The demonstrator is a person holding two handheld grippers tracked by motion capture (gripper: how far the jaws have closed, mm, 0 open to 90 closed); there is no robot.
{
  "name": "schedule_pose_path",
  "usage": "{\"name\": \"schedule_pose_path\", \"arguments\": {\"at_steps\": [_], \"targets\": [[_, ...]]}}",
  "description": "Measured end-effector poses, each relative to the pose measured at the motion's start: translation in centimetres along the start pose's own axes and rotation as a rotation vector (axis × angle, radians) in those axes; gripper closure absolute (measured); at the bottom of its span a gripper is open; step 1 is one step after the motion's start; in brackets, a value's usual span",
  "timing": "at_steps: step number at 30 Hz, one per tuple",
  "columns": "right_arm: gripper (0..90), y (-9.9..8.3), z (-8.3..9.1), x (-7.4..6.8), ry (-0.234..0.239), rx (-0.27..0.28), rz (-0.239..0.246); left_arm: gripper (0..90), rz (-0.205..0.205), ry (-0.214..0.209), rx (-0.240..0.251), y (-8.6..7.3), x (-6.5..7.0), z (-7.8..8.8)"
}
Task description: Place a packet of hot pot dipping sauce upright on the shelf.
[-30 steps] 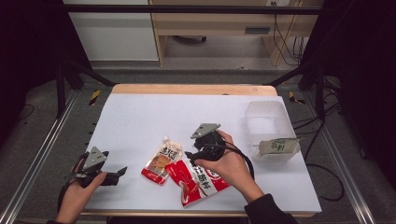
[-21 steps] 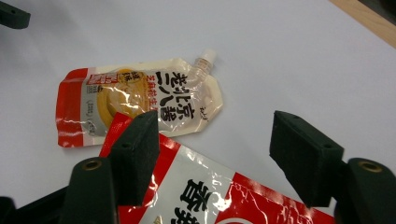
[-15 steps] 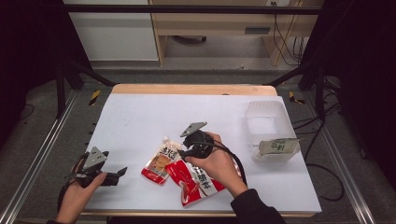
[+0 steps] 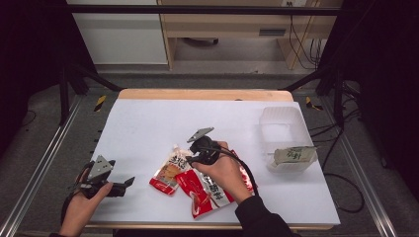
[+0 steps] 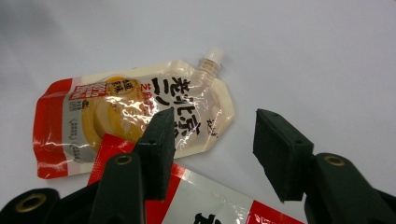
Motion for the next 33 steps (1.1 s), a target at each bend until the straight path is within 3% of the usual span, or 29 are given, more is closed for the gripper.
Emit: {"name": "schedule_pose_path", "arguments": {"at_steps": [12, 33], "targets": [[54.6, -0.2, -1.6, 1.0, 0.008, -0.024, -0.052, 7.2, 0.001, -0.004, 0.0, 0.0, 0.0, 0.0], [54.1, -0.4, -3.9, 1.5, 0.024, -0.056, -0.088, 7.3, -0.005, -0.006, -0.002, 0.0, 0.1, 0.0]]}}
Point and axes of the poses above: each handheld gripper's, and its own axes: z roughly backward along the jaws, y roughly out of its top, x roughly to its right, the point moved 1 cm from there along -z, roughly forward along the jaws, and after that the axes turned 1 degree about -x, right-handed, at the moved point
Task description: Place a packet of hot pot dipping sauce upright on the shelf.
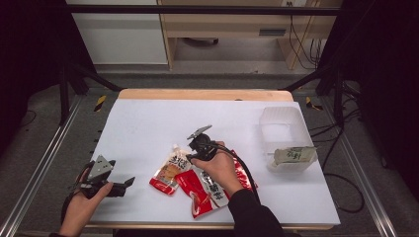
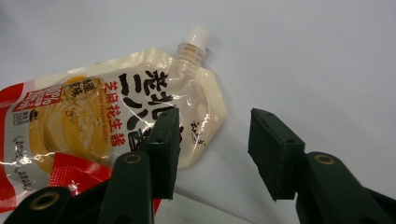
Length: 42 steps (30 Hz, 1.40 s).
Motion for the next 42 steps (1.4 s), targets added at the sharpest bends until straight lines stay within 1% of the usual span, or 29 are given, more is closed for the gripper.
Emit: {"name": "schedule_pose_path", "arguments": {"at_steps": [1, 2, 3, 8, 9, 10, 13, 17, 19, 21, 27, 37, 41, 42], "targets": [[53.8, 0.0, -0.2, 0.0, 0.001, -0.004, 0.003, 7.3, -0.001, -0.001, 0.0, 0.0, 0.0, 0.0], [53.4, 0.0, -0.4, -0.1, 0.005, -0.008, -0.008, 7.3, -0.002, -0.001, -0.001, 0.0, 0.0, 0.0], [53.1, 0.0, -0.6, -0.1, 0.01, -0.005, -0.004, 7.3, -0.002, -0.001, -0.001, 0.0, 0.0, 0.0], [51.9, 0.0, -1.5, -0.3, 0.017, -0.015, -0.024, 7.3, -0.006, -0.002, -0.001, 0.0, 0.0, 0.0], [51.8, 0.0, -1.7, -0.3, 0.019, -0.015, -0.018, 7.3, -0.008, -0.002, -0.003, 0.0, 0.0, 0.0], [51.5, 0.1, -1.8, -0.3, 0.018, -0.016, -0.028, 7.3, -0.007, -0.002, -0.002, 0.0, 0.0, 0.0], [51.1, 0.1, -2.0, -0.3, 0.024, -0.015, -0.028, 7.3, -0.011, -0.001, -0.003, 0.0, 0.0, 0.0], [50.6, -0.1, -2.2, -0.2, 0.021, -0.026, -0.024, 7.3, -0.021, 0.0, -0.008, 0.0, 0.1, 0.0], [50.6, -0.1, -2.3, -0.3, 0.024, -0.03, -0.038, 7.3, -0.022, 0.001, -0.009, 0.0, 0.1, 0.0], [50.7, -0.1, -2.4, -0.3, 0.024, -0.033, -0.023, 7.3, -0.021, 0.004, -0.008, 0.1, 0.1, 0.0], [52.4, -0.2, -2.5, -0.4, 0.027, -0.038, -0.01, 7.3, -0.019, 0.004, -0.008, 0.0, 0.1, 0.0], [53.3, -0.2, -2.5, -0.5, 0.028, -0.04, -0.009, 7.3, -0.021, 0.001, -0.008, 0.0, 0.1, -0.1], [53.9, -0.2, -2.5, -0.7, 0.033, -0.045, -0.011, 7.3, -0.022, -0.001, -0.01, 0.1, 0.2, -0.1], [54.2, -0.2, -2.5, -0.7, 0.032, -0.046, -0.006, 7.3, -0.023, -0.003, -0.011, 0.1, 0.2, -0.1]]}}
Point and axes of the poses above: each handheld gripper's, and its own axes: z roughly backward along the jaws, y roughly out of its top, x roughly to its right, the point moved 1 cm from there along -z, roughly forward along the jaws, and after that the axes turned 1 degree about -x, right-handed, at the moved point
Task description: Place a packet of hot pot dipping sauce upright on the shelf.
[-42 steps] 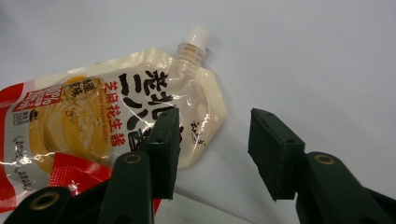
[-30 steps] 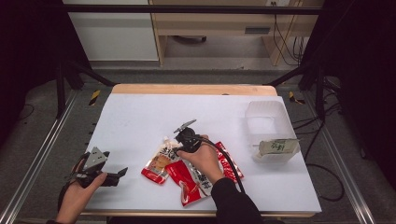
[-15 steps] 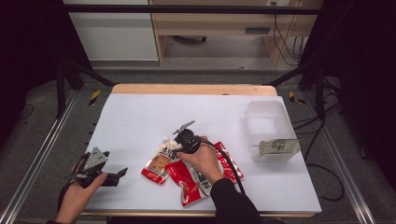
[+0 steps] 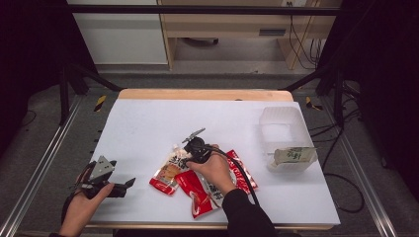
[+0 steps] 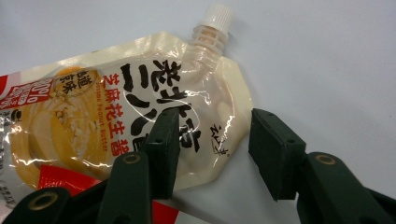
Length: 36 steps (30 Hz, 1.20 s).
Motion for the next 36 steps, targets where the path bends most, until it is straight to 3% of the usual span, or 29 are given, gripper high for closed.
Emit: {"name": "schedule_pose_path", "arguments": {"at_steps": [7, 19, 25, 36], "targets": [[58.8, -0.1, 0.0, -0.5, -0.003, -0.015, 0.003, 7.3, -0.004, -0.004, -0.004, 0.0, 0.0, 0.0], [85.5, -0.1, 0.1, -1.0, -0.011, -0.046, 0.016, 7.3, -0.011, -0.01, -0.009, 0.0, 0.2, -0.2], [89.8, 0.0, 0.1, -1.2, -0.012, -0.042, 0.031, 7.3, -0.013, -0.012, -0.009, 0.0, 0.3, -0.2], [90.0, 2.4, 1.3, -1.9, -0.022, 0.061, 0.101, 7.3, -0.007, -0.006, 0.0, 0.1, 0.1, -0.1]]}}
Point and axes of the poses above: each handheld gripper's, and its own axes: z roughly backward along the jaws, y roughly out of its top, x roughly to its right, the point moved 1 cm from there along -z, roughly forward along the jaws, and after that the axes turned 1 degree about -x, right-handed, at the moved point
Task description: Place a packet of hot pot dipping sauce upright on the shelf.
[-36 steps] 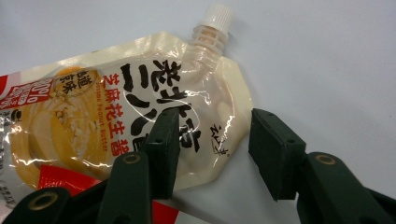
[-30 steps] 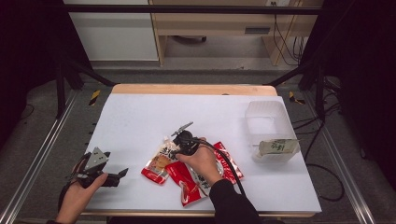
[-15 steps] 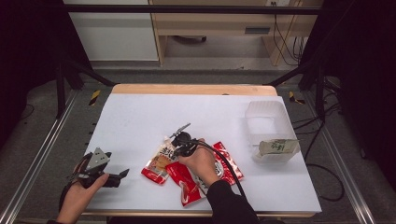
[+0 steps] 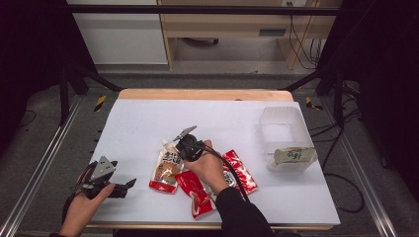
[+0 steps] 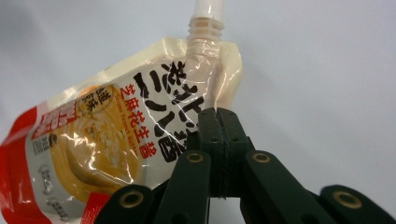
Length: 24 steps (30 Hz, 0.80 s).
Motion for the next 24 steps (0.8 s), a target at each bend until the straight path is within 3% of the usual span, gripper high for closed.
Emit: {"name": "schedule_pose_path", "arguments": {"at_steps": [6, 14, 24], "targets": [[90.0, 1.8, 0.5, -0.2, -0.021, 0.047, 0.017, 7.3, 0.006, 0.002, 0.006, 0.0, -0.1, 0.2], [90.0, 3.6, 2.3, -0.1, -0.041, 0.088, 0.08, 8.2, 0.029, -0.01, 0.043, 0.5, -0.3, 0.6], [90.0, 5.1, 4.3, -1.3, -0.046, 0.133, 0.177, 10.5, -0.015, -0.034, 0.084, 4.9, -1.5, 1.5]]}}
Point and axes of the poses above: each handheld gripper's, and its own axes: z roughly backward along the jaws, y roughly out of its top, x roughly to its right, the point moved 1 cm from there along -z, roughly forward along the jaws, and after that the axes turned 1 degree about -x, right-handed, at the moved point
